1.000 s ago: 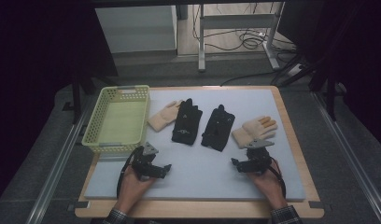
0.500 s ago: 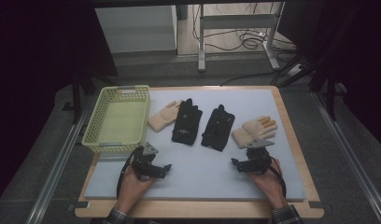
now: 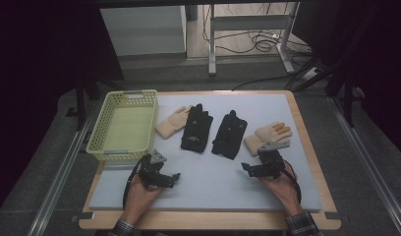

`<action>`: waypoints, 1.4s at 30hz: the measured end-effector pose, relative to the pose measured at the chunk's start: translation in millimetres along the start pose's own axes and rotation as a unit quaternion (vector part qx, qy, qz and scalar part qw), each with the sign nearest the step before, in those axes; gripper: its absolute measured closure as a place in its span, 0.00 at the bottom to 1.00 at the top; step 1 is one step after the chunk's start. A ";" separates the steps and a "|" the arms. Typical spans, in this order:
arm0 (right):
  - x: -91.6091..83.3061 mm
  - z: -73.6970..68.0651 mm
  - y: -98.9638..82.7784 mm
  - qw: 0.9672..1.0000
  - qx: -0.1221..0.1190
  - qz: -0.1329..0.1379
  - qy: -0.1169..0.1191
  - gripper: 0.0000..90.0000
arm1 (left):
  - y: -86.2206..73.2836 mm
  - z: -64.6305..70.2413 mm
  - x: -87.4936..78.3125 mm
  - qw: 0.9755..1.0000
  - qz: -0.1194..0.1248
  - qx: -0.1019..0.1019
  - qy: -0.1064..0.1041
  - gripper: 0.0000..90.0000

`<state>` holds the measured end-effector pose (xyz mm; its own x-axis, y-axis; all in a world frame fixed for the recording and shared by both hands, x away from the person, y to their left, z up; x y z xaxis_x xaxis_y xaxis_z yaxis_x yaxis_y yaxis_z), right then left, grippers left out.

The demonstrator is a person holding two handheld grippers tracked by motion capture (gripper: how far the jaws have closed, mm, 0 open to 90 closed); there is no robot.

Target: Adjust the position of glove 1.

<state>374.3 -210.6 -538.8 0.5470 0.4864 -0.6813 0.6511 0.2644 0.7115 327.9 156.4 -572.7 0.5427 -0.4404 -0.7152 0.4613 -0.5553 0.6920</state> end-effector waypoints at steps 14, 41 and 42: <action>23.1 -9.4 42.9 1.000 -0.027 0.001 0.007 0.33 | 0.0 0.0 -0.2 1.000 -0.001 0.000 0.000 0.04; 107.1 -1.5 92.1 0.998 -0.022 -0.046 -0.029 0.28 | 0.0 0.0 -0.1 1.000 0.000 0.000 0.000 0.03; 106.2 -0.4 93.0 0.999 -0.012 -0.044 -0.025 0.38 | 0.0 0.0 -0.1 1.000 0.000 0.000 0.000 0.03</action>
Point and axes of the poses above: each handheld gripper's, and its own axes: x roughly forward along the jaws, y roughly out of its top, z roughly to its right, the point moved 3 cm from there along x, roughly forward along the jaws, and after that the axes turned 12 degrees about x, right-handed, at the moved point
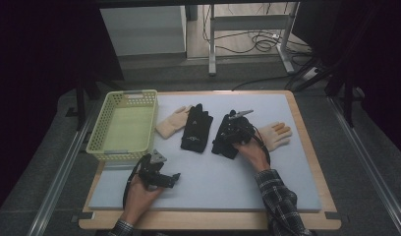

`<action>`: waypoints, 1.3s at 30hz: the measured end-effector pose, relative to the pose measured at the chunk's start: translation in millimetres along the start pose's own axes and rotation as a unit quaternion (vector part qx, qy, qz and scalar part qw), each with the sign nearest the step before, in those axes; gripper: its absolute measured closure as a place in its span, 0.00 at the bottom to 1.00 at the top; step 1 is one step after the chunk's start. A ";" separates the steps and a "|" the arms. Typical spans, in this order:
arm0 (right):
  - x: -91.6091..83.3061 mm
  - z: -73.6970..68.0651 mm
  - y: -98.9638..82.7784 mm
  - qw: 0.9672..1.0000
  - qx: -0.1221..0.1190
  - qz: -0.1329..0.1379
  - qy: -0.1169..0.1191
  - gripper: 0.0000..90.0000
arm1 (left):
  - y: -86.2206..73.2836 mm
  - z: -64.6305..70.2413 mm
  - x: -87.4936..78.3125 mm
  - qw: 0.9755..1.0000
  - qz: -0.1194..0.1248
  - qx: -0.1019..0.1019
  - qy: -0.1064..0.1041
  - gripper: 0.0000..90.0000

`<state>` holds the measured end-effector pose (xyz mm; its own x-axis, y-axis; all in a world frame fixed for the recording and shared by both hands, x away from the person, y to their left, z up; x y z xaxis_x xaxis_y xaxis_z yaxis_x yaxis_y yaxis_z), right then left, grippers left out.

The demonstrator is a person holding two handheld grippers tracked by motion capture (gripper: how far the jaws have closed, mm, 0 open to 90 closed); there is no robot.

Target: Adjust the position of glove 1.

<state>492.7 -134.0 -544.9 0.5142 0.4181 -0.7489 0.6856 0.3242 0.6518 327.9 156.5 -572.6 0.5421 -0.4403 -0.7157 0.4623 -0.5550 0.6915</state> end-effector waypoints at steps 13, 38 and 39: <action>-8.9 -4.2 -5.0 1.000 -0.008 0.017 -0.015 0.89 | 0.0 0.0 0.1 1.000 0.000 0.000 0.000 0.03; -80.4 -92.3 -67.6 0.991 -0.056 0.023 0.123 0.88 | 0.1 0.3 0.2 1.000 0.001 -0.002 0.001 0.03; -77.7 -94.2 -70.5 0.991 -0.056 0.021 0.122 0.87 | 0.1 0.3 0.2 1.000 0.002 -0.002 0.001 0.03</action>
Point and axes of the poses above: each handheld gripper's, and its own axes: x roughly forward along the jaws, y roughly out of its top, z roughly to its right, the point moved 3 cm from there along x, roughly forward along the jaws, and after that the axes turned 12 degrees about x, right-handed, at the moved point
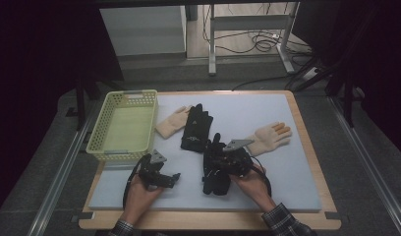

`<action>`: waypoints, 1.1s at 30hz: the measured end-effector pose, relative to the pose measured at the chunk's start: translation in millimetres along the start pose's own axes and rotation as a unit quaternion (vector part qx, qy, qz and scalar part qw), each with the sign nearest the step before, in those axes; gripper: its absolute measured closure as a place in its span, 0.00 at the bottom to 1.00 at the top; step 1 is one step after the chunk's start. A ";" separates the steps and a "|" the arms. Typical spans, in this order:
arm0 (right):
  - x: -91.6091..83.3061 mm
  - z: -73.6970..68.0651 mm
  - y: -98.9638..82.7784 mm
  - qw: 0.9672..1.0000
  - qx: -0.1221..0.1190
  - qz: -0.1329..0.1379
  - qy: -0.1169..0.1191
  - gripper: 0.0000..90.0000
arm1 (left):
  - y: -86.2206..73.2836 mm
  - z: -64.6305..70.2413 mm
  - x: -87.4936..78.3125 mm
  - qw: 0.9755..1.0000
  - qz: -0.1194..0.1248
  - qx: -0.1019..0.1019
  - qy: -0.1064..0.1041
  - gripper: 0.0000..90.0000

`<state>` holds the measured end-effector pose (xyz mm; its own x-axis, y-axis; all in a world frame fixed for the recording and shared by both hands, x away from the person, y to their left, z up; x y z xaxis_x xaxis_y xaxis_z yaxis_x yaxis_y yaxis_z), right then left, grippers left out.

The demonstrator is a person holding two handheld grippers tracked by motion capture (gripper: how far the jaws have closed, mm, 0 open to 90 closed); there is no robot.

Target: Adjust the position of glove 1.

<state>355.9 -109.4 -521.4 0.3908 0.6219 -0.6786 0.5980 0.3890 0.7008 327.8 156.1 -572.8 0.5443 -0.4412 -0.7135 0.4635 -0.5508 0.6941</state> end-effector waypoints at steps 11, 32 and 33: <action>4.5 12.6 8.1 1.000 0.013 0.002 -0.018 0.53 | -0.1 -0.4 -0.3 1.000 -0.002 0.003 0.000 0.03; 63.6 35.7 83.2 0.999 0.004 0.008 -0.036 0.47 | -0.2 -0.4 -0.3 1.000 -0.002 0.002 -0.001 0.03; 67.7 36.7 86.1 0.999 0.000 0.006 -0.034 0.47 | -0.2 -0.4 -0.3 1.000 -0.002 0.002 0.000 0.03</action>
Point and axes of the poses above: each handheld gripper's, and its own axes: x roughly forward along the jaws, y roughly out of its top, z roughly to its right, the point moved 3 cm from there along x, roughly forward along the jaws, and after that the axes turned 12 degrees about x, right-handed, at the moved point
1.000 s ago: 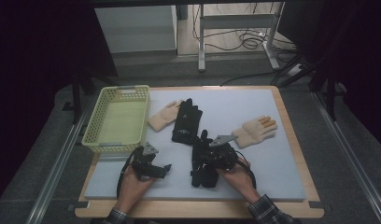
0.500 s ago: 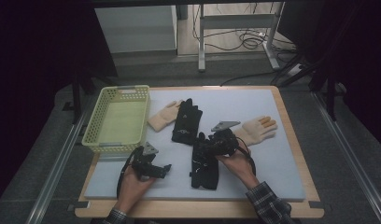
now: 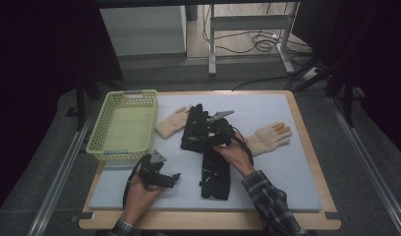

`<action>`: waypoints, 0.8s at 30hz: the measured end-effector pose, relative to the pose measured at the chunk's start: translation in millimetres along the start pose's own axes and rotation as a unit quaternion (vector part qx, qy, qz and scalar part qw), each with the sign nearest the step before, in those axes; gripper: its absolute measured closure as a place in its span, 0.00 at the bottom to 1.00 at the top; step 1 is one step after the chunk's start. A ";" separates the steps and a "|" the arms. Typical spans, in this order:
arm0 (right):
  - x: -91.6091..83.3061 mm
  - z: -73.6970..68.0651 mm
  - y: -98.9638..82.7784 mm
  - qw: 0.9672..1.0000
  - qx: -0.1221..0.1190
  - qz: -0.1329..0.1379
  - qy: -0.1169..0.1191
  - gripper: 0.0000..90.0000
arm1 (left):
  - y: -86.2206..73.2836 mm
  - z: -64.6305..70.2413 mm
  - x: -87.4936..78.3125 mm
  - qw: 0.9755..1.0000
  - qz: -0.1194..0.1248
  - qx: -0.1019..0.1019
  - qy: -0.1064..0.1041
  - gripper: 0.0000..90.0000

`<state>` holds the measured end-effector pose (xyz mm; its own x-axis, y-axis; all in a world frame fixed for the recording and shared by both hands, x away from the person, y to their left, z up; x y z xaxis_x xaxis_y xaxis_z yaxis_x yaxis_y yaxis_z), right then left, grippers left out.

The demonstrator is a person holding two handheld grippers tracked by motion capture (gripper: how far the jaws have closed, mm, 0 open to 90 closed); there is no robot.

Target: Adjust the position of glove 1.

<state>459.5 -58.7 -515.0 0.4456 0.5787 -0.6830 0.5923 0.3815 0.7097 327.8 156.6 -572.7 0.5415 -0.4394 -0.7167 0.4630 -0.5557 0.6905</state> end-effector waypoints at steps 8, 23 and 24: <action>32.9 2.7 17.4 1.000 -0.018 -0.008 -0.015 0.46 | -0.1 0.0 0.0 1.000 0.000 0.000 -0.001 0.03; 66.9 8.3 18.2 0.998 -0.033 -0.036 -0.048 0.51 | 0.0 0.2 0.1 1.000 0.000 0.000 0.000 0.03; 66.6 8.3 17.6 0.998 -0.032 -0.031 -0.047 0.56 | 0.0 0.2 0.1 1.000 0.001 0.000 0.000 0.03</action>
<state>505.1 -19.5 -549.4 0.4719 0.4832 -0.7375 0.5784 0.4617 0.6725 327.8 156.4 -572.7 0.5416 -0.4404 -0.7160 0.4627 -0.5549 0.6913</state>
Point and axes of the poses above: each handheld gripper's, and its own axes: x roughly forward along the jaws, y roughly out of its top, z roughly to its right, the point moved 3 cm from there along x, roughly forward along the jaws, and after that the axes turned 12 degrees about x, right-handed, at the moved point
